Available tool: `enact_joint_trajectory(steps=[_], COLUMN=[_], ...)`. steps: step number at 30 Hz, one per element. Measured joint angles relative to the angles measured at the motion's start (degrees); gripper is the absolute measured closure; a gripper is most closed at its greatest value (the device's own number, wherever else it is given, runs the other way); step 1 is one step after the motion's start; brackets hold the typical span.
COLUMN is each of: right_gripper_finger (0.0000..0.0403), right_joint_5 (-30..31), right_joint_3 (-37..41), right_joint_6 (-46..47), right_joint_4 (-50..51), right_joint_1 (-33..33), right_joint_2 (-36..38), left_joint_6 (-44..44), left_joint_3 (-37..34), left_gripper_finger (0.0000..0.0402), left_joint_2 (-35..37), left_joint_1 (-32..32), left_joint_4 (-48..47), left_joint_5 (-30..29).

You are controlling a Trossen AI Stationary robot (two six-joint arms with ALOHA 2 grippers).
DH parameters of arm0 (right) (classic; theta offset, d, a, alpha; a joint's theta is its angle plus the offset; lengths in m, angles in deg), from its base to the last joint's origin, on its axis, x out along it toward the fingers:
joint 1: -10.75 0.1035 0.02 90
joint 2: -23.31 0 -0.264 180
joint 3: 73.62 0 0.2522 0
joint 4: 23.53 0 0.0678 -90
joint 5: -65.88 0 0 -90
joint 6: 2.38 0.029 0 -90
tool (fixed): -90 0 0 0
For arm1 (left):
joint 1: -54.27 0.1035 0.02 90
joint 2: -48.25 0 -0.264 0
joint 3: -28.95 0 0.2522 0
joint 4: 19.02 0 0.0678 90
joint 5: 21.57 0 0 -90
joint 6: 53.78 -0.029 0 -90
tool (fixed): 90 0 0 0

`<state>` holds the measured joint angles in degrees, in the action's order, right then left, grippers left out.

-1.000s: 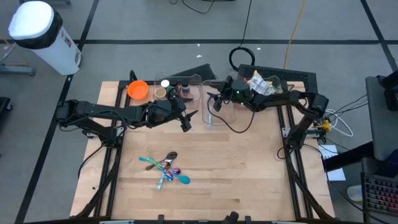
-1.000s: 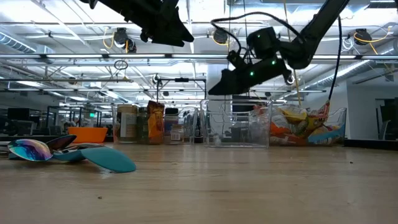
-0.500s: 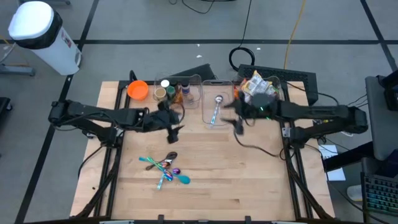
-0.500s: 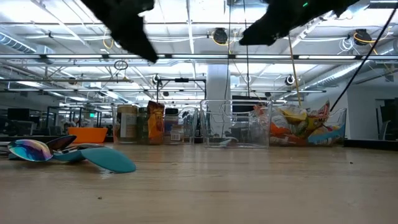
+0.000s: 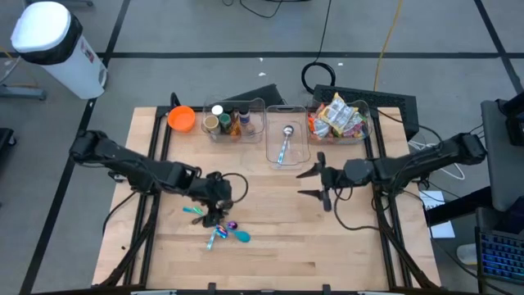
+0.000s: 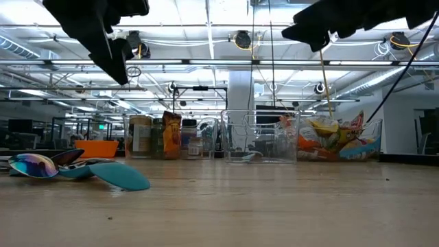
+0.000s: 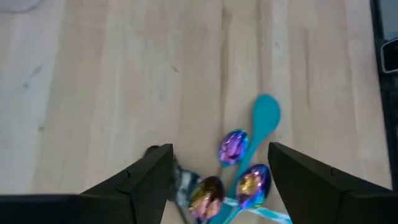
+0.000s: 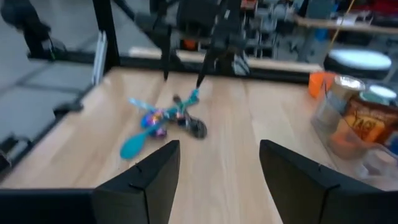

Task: Pick & Place Food Item
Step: Put the blue pattern spoon into the center transparent bin

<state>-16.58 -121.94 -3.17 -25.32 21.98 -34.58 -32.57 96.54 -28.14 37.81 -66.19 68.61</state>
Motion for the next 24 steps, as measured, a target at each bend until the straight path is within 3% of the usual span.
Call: enact_joint_trajectory(steps=[5,11,19,24], right_gripper_finger=[0.0191,0.0191,0.0191,0.0191], right_joint_5=[0.0,0.3,0.2,0.2], right_joint_3=[5.7,9.1,9.2,9.2], right_joint_6=[3.1,4.4,4.6,4.6], right_joint_4=[-12.3,-20.9,-24.8,-25.2], right_joint_1=[0.1,0.1,0.1,0.1], right_joint_2=[0.0,0.0,0.0,0.0], left_joint_6=[9.2,28.0,51.8,56.0], left_joint_3=[0.0,0.0,0.0,0.0], left_gripper_finger=[0.0131,0.0131,0.0131,0.0131], left_joint_2=[-1.8,-5.8,-14.5,-18.5], left_joint_1=[-3.6,-9.7,-13.7,-14.5], left_joint_4=[-0.9,-3.2,-3.7,-2.8], left_joint_5=[0.2,7.8,10.4,10.5])
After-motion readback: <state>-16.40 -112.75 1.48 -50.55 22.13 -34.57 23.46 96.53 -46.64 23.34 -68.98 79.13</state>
